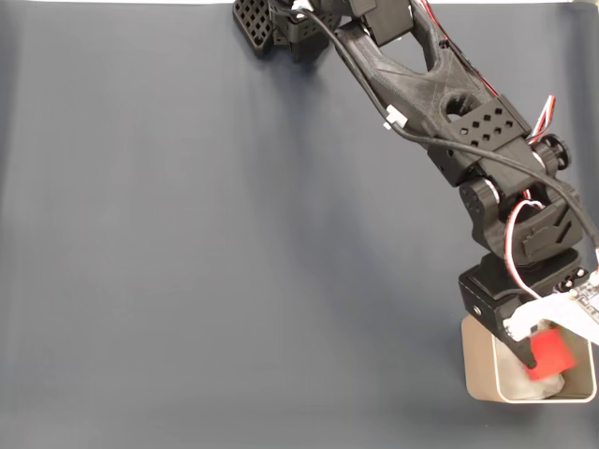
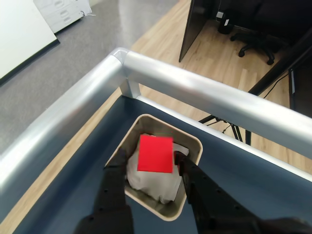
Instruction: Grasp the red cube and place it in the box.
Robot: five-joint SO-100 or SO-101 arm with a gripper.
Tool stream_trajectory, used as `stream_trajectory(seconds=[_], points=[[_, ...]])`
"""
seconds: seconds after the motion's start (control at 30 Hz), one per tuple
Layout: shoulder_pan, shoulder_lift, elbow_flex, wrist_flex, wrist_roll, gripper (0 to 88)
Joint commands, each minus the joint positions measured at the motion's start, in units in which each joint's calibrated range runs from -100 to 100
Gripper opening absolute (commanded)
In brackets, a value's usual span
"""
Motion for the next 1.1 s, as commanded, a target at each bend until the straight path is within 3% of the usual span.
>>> stream_trajectory(seconds=[0.0, 1.07], points=[[0.70, -0.98, -3.39, -1.71, -0.88, 31.1], [0.98, -1.07, -2.94, -2.69, -0.29, 36.9]])
